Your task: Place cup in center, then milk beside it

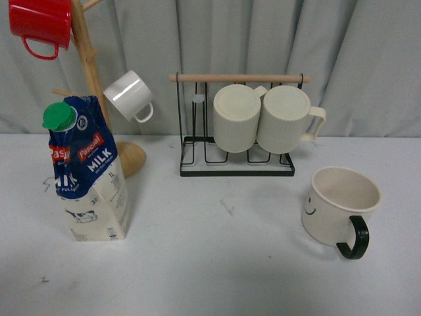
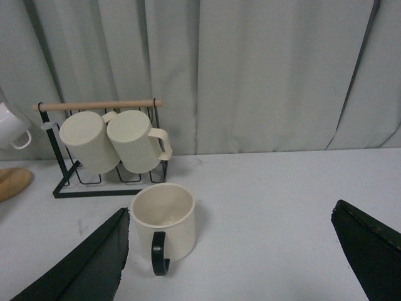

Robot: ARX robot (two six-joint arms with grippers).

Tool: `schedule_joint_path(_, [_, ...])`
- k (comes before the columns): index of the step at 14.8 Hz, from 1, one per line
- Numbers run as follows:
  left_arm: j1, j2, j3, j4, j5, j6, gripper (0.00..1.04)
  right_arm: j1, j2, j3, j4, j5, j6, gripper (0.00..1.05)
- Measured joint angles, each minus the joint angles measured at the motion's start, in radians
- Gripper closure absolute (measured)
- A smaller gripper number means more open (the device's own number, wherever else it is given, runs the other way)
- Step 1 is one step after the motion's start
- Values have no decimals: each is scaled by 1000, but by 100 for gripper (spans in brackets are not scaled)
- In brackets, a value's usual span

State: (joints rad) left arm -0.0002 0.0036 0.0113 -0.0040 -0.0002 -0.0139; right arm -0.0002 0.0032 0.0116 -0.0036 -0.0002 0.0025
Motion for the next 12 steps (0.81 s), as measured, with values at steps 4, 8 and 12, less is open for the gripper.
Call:
schedule_joint_path(4, [0,0,0,0,0,0,7,0,0,0,0,0,0,6])
schedule_joint_path(8, [0,0,0,0,0,0,7,0,0,0,0,0,0,6])
schedule_joint_path(12, [0,0,0,0,0,0,7,0,0,0,0,0,0,6])
